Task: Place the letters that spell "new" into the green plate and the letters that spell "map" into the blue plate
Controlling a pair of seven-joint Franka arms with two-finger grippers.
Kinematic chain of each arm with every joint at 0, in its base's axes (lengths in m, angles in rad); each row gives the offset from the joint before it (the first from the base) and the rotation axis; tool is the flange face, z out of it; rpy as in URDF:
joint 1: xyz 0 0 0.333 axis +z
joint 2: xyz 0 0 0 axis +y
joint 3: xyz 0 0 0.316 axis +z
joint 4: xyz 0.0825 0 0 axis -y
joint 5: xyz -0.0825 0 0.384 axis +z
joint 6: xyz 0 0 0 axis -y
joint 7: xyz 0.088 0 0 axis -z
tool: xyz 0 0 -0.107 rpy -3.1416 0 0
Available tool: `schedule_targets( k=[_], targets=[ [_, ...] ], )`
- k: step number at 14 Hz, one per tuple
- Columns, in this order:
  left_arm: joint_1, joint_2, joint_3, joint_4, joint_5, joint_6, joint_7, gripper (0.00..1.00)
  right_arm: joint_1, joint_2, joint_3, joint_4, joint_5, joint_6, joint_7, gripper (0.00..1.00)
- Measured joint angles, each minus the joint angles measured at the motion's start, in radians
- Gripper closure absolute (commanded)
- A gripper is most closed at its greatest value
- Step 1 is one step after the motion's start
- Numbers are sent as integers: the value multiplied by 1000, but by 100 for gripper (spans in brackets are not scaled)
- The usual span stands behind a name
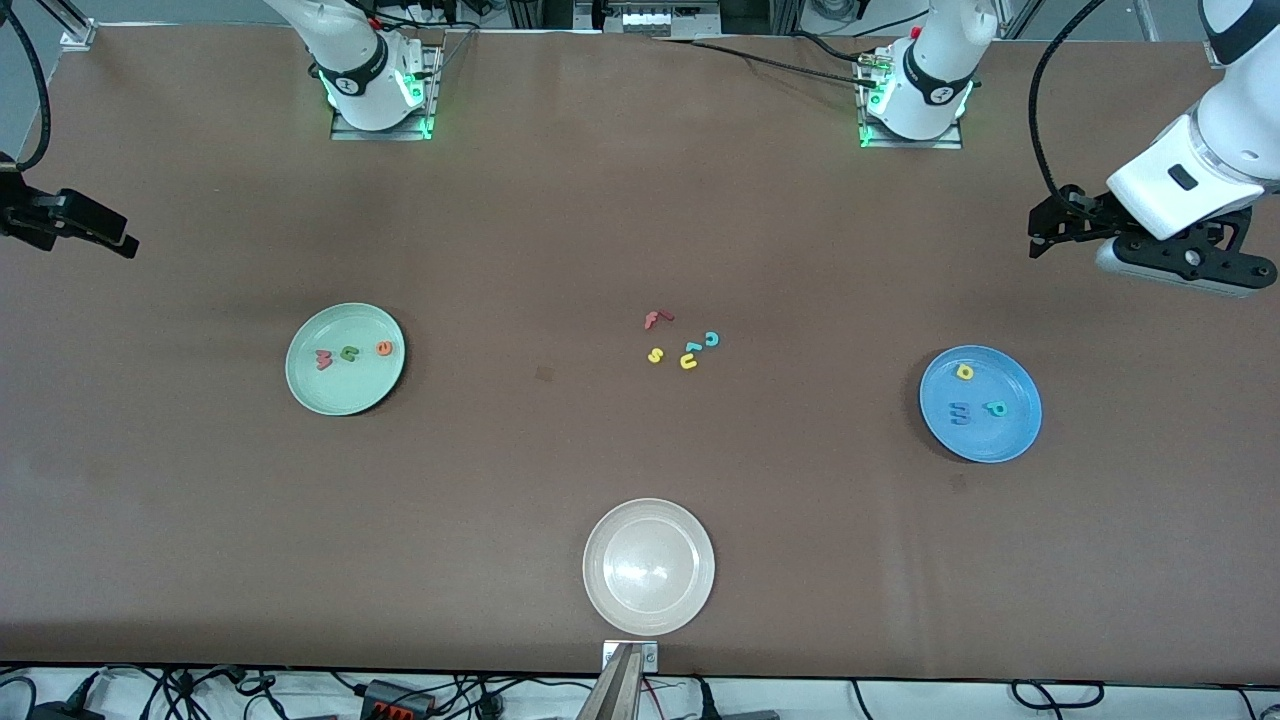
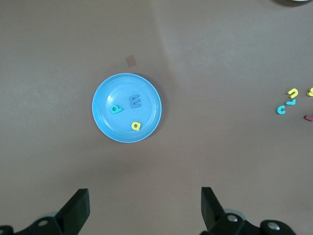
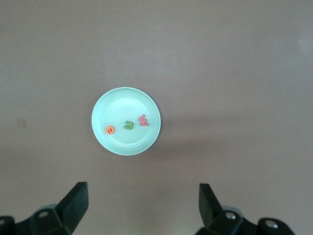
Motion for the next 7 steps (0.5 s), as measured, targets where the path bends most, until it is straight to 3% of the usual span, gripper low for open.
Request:
schedule_targets(
  k=[7],
  targets=[
    [0,0,0,0,0,1,0,0,0,-1,3,-2,-3,5,0,0]
  ],
)
